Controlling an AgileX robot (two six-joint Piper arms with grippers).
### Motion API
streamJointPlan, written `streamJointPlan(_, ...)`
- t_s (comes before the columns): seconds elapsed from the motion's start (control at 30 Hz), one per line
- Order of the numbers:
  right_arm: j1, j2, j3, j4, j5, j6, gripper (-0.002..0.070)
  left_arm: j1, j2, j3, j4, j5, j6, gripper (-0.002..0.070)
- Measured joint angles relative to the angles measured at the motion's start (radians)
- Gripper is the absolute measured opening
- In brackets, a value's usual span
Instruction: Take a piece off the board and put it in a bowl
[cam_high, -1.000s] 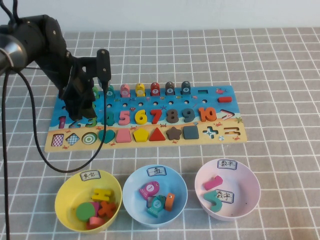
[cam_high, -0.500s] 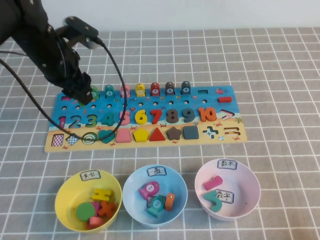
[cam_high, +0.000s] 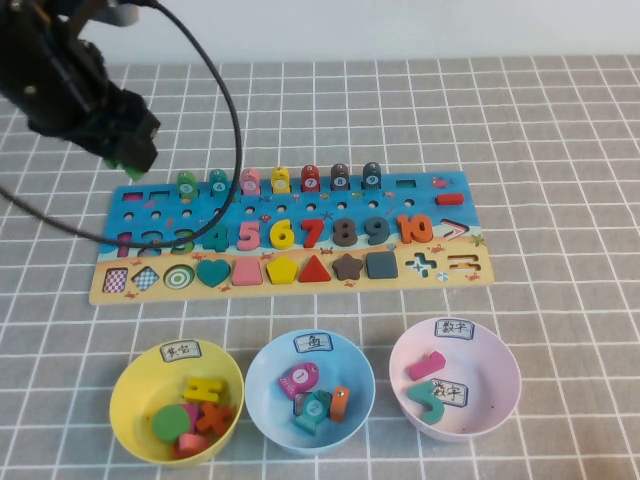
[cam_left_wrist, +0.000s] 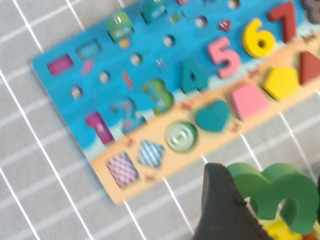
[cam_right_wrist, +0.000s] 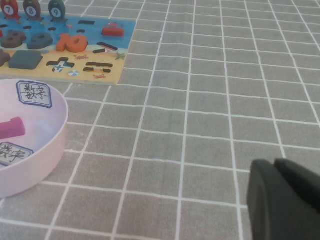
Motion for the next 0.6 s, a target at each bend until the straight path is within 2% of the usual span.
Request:
streamJointPlan(0.13,0.0,0.0,0.0,0.0,0.0,0.0,-0.0017,-0.021,-0.143,0.155,-0.016,0.0,-0.013,0.0321)
streamJointPlan(0.27,0.0,0.0,0.0,0.0,0.0,0.0,-0.0017,-0.077,-0.291,0.356,-0.046,-0.072,-0.022,0.0321)
streamJointPlan(0.43,0.0,0.0,0.0,0.0,0.0,0.0,-0.0017,-0.166,-0.451,0.61,-0.054,-0.227,-0.045,0.0321)
streamJointPlan(0.6,0.0,0.0,0.0,0.0,0.0,0.0,-0.0017,-0.274,-0.544,0.843,-0.058,-0.461,-0.048,0.0321)
